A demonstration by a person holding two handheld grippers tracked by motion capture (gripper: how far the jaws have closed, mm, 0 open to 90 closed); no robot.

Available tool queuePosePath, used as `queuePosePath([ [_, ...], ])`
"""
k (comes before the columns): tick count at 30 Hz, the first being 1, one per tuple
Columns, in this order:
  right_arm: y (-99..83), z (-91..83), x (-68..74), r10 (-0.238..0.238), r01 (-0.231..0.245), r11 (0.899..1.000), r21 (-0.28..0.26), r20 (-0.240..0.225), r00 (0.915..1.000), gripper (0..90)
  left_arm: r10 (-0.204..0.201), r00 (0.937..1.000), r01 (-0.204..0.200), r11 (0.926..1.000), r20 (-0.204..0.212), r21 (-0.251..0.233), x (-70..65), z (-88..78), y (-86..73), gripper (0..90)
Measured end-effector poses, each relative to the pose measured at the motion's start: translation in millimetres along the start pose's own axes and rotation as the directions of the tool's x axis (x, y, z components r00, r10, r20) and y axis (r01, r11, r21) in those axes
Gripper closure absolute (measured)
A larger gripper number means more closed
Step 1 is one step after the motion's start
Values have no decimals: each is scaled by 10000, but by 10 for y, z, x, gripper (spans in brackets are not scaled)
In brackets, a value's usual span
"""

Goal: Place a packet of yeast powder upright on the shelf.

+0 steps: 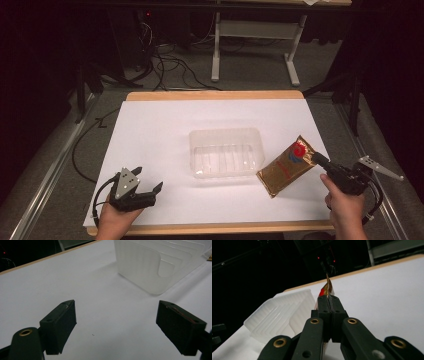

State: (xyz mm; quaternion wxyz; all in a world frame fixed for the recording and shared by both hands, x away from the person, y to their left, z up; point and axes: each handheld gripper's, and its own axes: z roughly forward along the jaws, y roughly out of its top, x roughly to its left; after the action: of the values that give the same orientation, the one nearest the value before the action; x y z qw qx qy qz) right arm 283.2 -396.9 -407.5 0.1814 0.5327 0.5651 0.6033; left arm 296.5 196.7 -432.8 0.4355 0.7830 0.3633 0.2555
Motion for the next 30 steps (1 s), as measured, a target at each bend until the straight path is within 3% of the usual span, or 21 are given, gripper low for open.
queuePosePath([
  [12, 109, -36, 268, -860, 871, 9917, -950, 155, 9962, 900, 48, 10000, -48, 10000, -42, -79, -4, -10, 5, 170],
  [21, 131, -11, 340, -1193, 1237, 9836, -1313, 406, 9920, 900, 71, 10000, -72, 9999, -63, -93, 4, -10, 5, 170],
  [30, 169, -17, 435, -1822, 1928, 9664, -1702, 761, 9803, 900, 84, 9999, -85, 9999, -92, -97, -12, -7, 5, 170],
])
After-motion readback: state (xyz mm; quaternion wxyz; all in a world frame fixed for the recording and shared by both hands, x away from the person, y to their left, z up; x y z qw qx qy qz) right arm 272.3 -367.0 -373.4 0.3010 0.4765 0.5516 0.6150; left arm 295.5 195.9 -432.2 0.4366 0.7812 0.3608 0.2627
